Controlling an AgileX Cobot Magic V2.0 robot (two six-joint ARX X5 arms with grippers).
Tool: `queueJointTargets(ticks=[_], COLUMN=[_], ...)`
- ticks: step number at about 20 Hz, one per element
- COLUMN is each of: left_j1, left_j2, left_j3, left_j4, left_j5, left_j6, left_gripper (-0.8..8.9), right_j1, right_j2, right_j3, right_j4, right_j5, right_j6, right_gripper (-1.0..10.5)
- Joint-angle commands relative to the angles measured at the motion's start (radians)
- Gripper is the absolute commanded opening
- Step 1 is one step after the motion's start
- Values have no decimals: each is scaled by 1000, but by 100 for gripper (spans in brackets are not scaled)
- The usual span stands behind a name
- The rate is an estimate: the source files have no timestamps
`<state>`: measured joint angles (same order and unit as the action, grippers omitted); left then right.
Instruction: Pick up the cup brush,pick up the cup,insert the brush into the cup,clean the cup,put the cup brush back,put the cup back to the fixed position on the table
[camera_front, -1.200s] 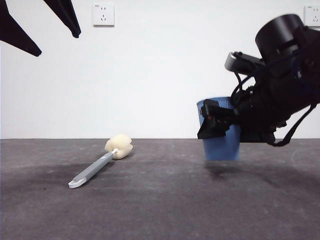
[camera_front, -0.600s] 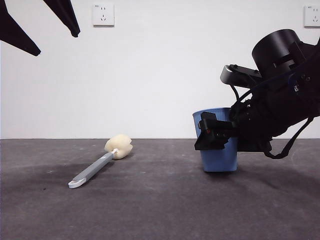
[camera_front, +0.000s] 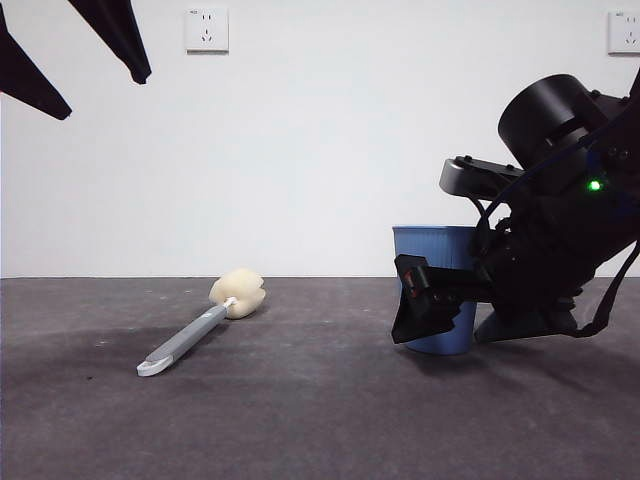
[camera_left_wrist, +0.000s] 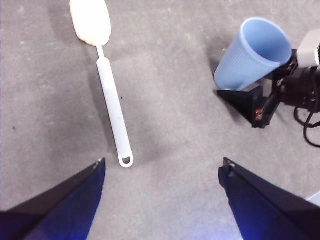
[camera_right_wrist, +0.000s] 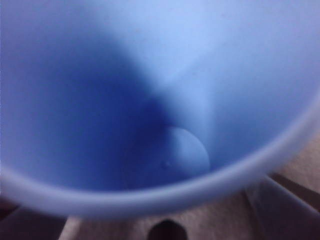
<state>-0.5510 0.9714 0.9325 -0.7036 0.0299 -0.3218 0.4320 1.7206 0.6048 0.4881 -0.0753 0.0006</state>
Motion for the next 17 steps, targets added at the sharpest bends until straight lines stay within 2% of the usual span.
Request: queueJointTargets(ticks=[1, 6, 12, 17], left_j1=[1, 1, 1, 1], left_j2=[0, 0, 0, 0], left_j3=[-9, -9, -9, -9], left_j4=[2, -2, -23, -103], left_j5=[-2, -2, 11, 146], left_j6=[17, 21, 58, 150], left_gripper=[381, 381, 377, 377], right_j1=[3, 19, 99, 186], right_j2=[-30, -173, -498, -776], right_j3=[-10, -10, -9, 29], right_j4=[-23, -193, -616, -978], right_j5=[3, 2, 0, -5], right_j6=[18, 38, 119, 176], right_gripper=[572, 572, 570, 567])
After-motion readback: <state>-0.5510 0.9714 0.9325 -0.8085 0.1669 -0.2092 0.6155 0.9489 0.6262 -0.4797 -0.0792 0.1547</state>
